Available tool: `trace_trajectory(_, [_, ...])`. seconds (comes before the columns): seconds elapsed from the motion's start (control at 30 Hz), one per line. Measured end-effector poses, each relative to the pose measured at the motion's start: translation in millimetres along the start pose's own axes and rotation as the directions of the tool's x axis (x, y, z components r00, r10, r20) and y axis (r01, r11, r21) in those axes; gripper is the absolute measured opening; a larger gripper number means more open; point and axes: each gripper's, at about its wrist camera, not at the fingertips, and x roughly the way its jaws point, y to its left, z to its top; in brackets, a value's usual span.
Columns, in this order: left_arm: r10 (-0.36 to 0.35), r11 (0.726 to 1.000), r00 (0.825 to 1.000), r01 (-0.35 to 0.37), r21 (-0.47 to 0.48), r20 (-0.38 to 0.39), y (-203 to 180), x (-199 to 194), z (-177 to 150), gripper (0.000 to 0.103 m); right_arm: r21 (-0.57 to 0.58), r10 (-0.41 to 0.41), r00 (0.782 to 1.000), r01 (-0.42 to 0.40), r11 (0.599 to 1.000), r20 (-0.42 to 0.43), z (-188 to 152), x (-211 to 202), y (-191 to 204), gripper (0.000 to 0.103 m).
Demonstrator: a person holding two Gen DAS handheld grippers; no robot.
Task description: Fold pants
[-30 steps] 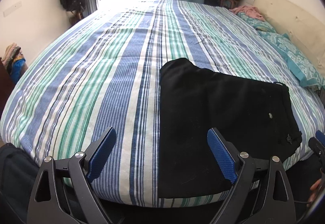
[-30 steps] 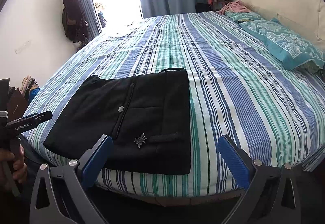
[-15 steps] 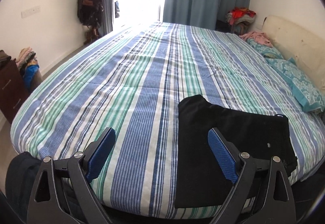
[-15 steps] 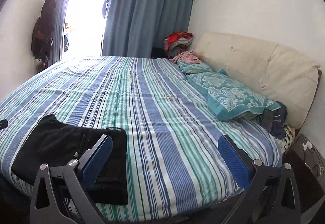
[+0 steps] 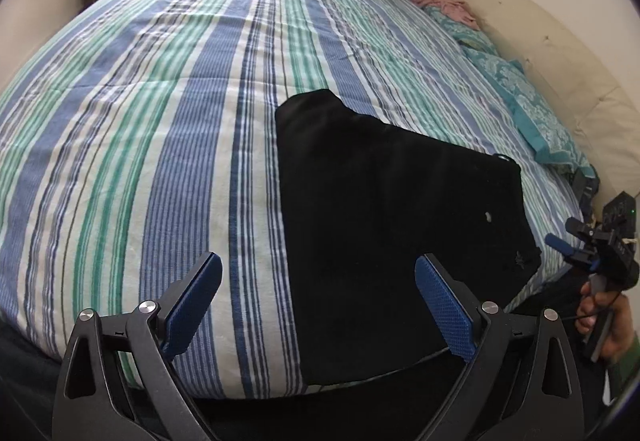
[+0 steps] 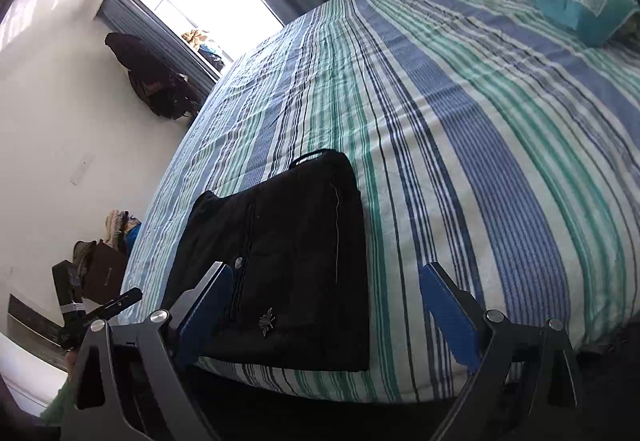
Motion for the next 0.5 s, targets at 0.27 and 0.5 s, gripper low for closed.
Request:
trace_trajectory(0.27, [-0.217, 0.973, 0.944, 0.189, -0.129, -0.25, 7, 74, 17, 0.097, 0.139, 0.208, 0.93, -0.173, 0.975, -0.304, 12, 75, -39, 0.087])
trace_trajectory(0.5, [-0.165, 0.982, 0.953, 0.133, -0.135, -0.256, 0, 79, 24, 0.039, 0.122, 0.237, 0.89, -0.205, 0.971, -0.389, 1, 105, -26, 0.053])
